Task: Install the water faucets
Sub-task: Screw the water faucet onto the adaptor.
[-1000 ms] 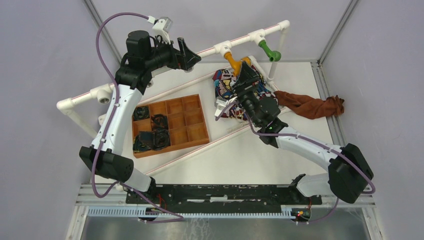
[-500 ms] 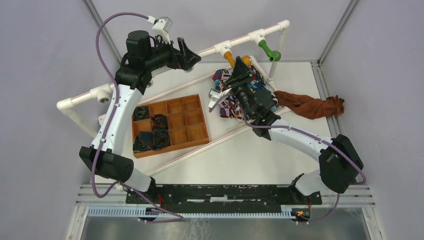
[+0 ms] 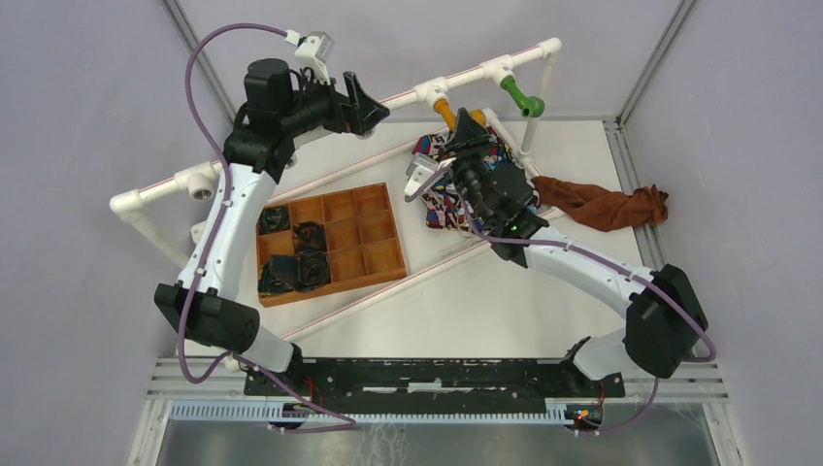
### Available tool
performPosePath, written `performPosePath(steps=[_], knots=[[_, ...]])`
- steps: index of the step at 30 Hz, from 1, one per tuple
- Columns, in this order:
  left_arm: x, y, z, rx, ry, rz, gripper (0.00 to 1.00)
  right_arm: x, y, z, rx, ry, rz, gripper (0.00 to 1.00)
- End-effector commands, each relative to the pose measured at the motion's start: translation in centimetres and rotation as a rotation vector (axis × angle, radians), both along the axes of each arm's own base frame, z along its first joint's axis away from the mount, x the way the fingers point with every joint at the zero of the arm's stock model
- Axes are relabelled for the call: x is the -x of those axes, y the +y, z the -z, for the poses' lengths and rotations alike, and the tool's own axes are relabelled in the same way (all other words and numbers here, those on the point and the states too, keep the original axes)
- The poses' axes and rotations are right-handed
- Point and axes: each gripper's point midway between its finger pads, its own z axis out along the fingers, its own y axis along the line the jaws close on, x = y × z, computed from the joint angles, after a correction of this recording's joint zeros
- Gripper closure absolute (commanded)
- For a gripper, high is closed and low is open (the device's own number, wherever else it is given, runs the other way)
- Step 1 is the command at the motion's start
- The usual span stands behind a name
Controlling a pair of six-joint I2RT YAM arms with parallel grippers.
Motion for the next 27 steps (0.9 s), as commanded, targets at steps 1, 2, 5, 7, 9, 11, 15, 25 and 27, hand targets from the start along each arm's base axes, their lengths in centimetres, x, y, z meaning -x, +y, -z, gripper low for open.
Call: performPosePath(steps=[1,2,5,7,9,11,15,25,27], knots=[[0.9,-0.8,3.4,-0.004,0.152,0.027,0.00,1.1,0.8,-4.0,-0.391,0.167,-0.164,1.00],[0.8,-0.7,3.4,-0.003,0.152,0.026,0.00,1.2,1.1,-3.8,-0.425,0.210,-0.180,1.00],[0.8,-0.8,3.5,-0.005,0.156,0.026,0.00,1.8,1.4,-4.1,-0.591,0.312,-0.236,1.00],[0.8,-0.7,3.5,-0.005,0.155,0.025,0.00,2.3,1.8,-4.5,-0.682,0.372,-0.283,1.00],[0.9,-0.8,3.4,-0.004,0.155,0.028,0.00,2.9,2.3,-4.8,-0.763,0.430,-0.338,1.00],[0.9,-0.8,3.3,-0.002,0.155,0.028,0.00,3.6,3.1,-5.3,-0.839,0.489,-0.411,1.00],[1.0,-0.7,3.1,-0.003,0.149,0.022,0.00,4.9,4.4,-5.7,-0.973,0.608,-0.546,1.00],[1.4,-0.6,3.2,-0.006,0.146,0.024,0.00,5.7,4.1,-6.9,-1.330,0.884,-0.853,1.00],[1.4,-0.5,3.2,-0.007,0.146,0.024,0.00,5.7,4.2,-7.0,-1.385,0.928,-0.875,1.00]])
